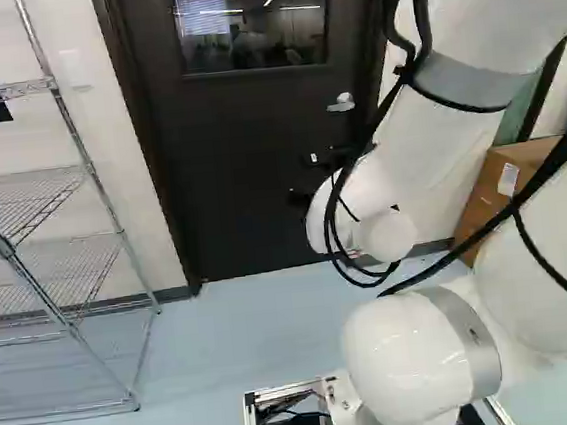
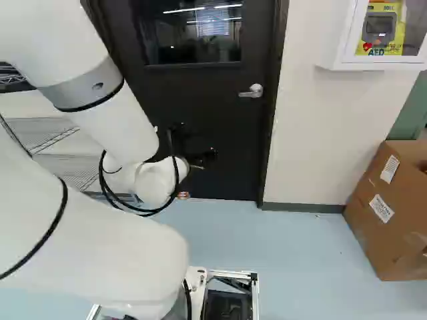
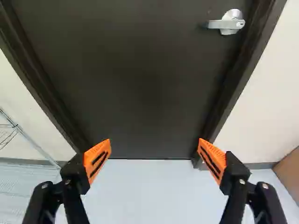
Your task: Open the door and move inside
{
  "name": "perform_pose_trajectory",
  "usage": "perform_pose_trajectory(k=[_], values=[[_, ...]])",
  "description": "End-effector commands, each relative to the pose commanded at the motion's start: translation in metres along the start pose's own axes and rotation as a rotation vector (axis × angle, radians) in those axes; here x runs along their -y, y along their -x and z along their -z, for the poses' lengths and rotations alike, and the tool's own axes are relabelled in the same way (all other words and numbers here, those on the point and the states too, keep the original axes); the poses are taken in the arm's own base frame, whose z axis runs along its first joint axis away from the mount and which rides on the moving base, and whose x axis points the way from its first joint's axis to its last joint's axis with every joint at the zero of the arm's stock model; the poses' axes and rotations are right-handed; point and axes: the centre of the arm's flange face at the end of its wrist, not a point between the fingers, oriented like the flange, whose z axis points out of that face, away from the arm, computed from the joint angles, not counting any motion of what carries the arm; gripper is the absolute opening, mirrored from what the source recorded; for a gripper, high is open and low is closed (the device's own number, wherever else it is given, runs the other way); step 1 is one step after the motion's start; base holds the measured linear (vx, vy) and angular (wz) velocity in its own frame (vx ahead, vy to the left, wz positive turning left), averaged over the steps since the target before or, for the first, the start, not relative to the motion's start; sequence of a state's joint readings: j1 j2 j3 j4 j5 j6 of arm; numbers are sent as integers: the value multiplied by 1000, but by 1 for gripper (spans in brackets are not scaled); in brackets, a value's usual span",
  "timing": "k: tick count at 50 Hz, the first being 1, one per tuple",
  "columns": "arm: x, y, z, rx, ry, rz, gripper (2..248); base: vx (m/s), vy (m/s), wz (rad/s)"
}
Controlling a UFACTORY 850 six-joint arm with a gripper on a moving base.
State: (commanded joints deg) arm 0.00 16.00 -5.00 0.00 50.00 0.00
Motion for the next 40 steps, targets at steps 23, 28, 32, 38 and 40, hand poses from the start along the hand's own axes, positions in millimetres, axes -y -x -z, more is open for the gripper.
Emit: perform_pose_trajectory(k=[23,28,32,38,40], values=[[0,0,0,0,0,0,247,52,2,-1],[0,0,0,0,0,0,247,114,1,-3],[0,0,0,0,0,0,247,126,4,-7],[0,0,0,0,0,0,247,127,1,-7],[0,0,0,0,0,0,247,117,3,-5]])
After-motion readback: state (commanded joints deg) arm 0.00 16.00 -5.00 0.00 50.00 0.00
